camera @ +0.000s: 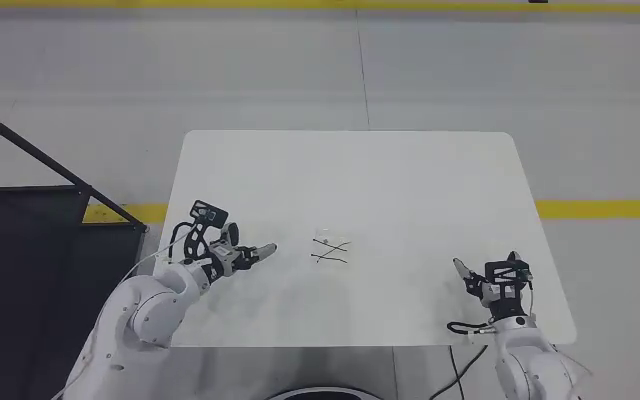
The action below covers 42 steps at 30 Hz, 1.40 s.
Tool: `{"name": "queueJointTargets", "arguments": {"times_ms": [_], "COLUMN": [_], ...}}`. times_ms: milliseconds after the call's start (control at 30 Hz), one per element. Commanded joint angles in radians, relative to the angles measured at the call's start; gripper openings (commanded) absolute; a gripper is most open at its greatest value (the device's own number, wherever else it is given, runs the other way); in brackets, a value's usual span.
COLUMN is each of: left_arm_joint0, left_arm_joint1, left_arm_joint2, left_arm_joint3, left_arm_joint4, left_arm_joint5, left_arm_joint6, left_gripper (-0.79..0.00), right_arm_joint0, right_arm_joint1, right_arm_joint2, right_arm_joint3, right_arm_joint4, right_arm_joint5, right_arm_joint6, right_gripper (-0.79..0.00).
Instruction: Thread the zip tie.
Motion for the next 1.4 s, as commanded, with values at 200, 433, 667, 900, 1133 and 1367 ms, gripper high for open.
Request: {"name": "queueJointTargets", "arguments": {"times_ms": [200,433,667,900,1133,1367], "left_arm_joint0": [-0.005,-0.074,-0.145,-0.166,-0.166,-0.177], "left_arm_joint1": [-0.003,-0.005,-0.011,-0.011,-0.011,-0.017], "left_arm_joint2": [0.009,0.045,0.117,0.135,0.135,0.159], "left_arm_joint3": [0.03,0.068,0.13,0.148,0.148,0.152], "left_arm_joint4": [-0.145,-0.328,-0.392,-0.405,-0.405,-0.438], "left_arm_joint5": [0.009,0.072,0.131,0.139,0.139,0.17], "left_arm_joint6": [-0.017,-0.119,-0.157,-0.166,-0.166,-0.124], "left_gripper": [0.0,0.0,0.0,0.0,0.0,0.0], "right_arm_joint0": [0.0,0.0,0.0,0.0,0.0,0.0], "right_arm_joint1": [0.0,0.0,0.0,0.0,0.0,0.0], "right_arm_joint2": [0.0,0.0,0.0,0.0,0.0,0.0], "right_arm_joint3": [0.0,0.0,0.0,0.0,0.0,0.0], "right_arm_joint4": [0.0,0.0,0.0,0.0,0.0,0.0], "right_arm_joint5": [0.0,0.0,0.0,0.0,0.0,0.0], "right_arm_joint6": [0.0,0.0,0.0,0.0,0.0,0.0], "right_gripper": [0.0,0.0,0.0,0.0,0.0,0.0]}}
